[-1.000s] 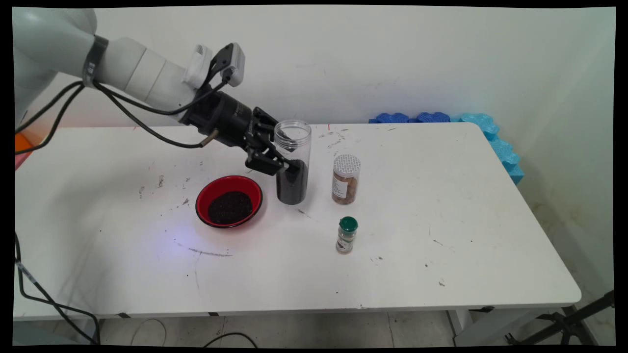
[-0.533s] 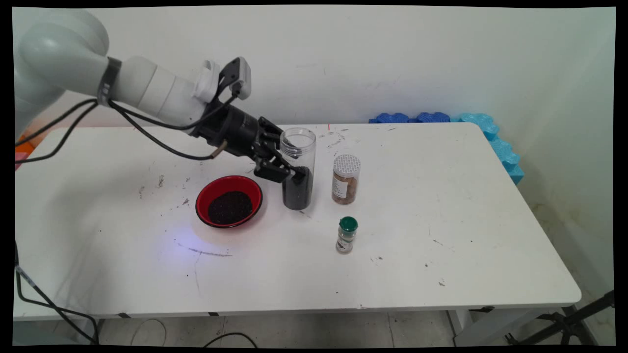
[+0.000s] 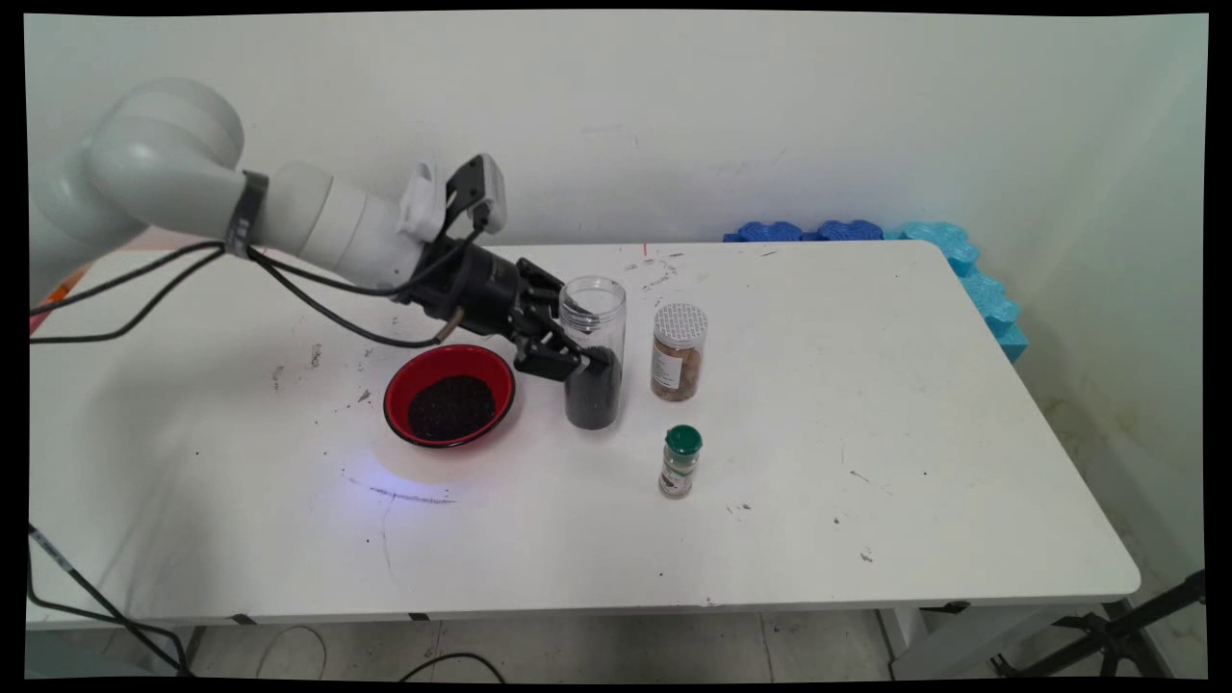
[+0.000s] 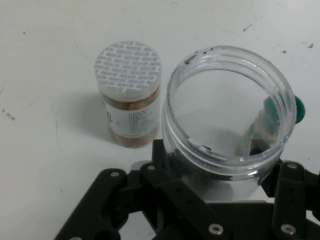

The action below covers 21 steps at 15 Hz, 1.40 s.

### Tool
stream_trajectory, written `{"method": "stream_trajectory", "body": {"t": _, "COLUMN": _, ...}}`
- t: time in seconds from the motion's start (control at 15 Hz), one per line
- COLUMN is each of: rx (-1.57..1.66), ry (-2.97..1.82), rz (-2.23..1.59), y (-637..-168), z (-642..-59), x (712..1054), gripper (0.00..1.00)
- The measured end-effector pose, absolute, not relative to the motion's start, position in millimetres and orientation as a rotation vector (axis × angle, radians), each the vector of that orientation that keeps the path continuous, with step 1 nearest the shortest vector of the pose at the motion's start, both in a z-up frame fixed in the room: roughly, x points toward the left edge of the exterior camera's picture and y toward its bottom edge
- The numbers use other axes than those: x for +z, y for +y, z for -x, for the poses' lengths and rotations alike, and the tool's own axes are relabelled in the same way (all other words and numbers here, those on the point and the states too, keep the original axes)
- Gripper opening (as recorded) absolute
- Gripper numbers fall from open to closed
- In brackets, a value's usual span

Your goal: Place the picked object on the table

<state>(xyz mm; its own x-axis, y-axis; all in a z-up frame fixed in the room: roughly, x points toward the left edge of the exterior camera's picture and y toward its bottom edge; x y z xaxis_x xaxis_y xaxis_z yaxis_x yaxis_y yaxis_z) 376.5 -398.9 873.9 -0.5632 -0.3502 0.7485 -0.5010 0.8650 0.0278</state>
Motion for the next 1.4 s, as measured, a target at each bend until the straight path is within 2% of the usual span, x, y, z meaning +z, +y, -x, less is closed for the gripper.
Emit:
{"method": "stream_trajectory", "body": {"t": 0.6, "rx": 0.245, "ry": -2.211, "rz": -0.627, "y": -398.0, "z": -375.0, "x": 839.8, "gripper": 0.00}}
{"method": "stream_trajectory", "body": {"t": 1.4, "rx": 0.247, "ry": -2.202, "rz": -0.628, "y": -399.1, "z": -376.3, "x": 821.6, "gripper": 0.00}}
